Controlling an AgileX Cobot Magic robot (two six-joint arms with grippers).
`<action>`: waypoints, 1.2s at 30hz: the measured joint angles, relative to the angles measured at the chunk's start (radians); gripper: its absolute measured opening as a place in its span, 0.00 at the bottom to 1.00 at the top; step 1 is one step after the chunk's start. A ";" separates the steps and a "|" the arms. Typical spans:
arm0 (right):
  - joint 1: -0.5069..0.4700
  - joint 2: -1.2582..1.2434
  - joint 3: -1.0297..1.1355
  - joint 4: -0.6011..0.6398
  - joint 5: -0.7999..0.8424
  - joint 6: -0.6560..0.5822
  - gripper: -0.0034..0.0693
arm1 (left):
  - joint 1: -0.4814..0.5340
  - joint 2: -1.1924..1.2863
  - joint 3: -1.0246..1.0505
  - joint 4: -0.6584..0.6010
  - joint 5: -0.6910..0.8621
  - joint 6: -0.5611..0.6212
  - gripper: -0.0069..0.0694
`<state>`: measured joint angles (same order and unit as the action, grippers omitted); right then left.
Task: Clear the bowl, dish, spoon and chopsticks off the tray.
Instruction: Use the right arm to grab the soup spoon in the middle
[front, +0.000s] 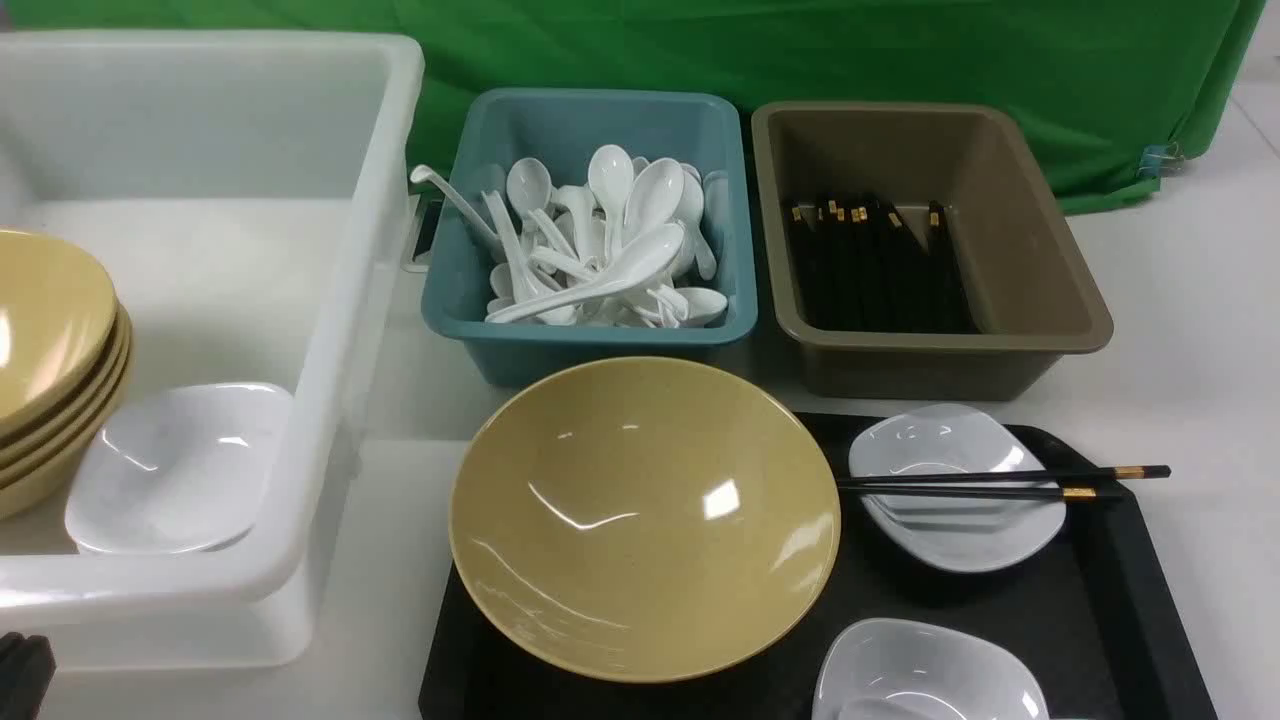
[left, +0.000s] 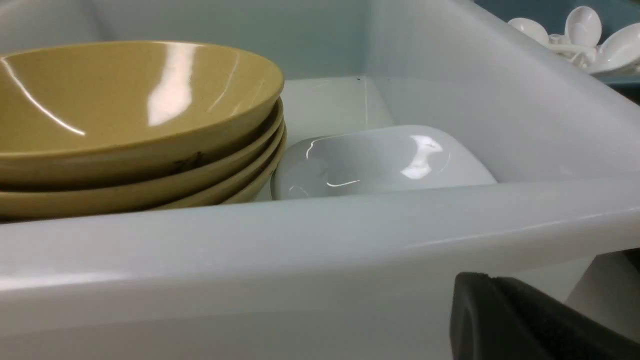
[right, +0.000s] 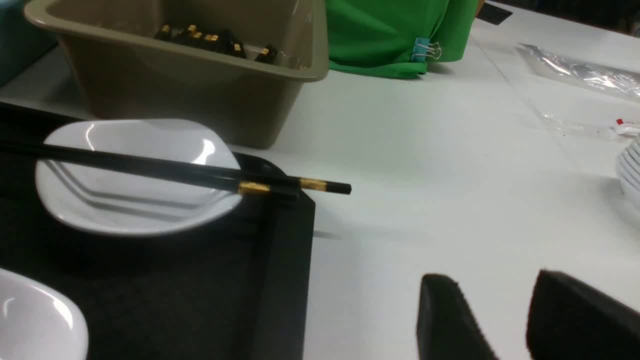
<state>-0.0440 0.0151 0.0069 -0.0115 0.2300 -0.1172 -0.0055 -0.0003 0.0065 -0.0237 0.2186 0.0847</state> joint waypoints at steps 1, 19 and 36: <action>0.000 0.000 0.000 0.000 0.000 0.000 0.38 | 0.000 0.000 0.000 0.000 0.000 0.000 0.09; 0.000 0.000 0.000 0.000 0.000 0.000 0.38 | 0.000 0.000 0.000 -0.001 -0.038 -0.009 0.09; 0.003 0.000 0.000 0.173 -0.280 0.342 0.38 | 0.000 -0.001 -0.044 -0.301 -0.877 -0.391 0.09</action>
<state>-0.0412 0.0151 0.0069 0.1613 -0.0501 0.2253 -0.0055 -0.0013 -0.0370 -0.3251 -0.6587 -0.3059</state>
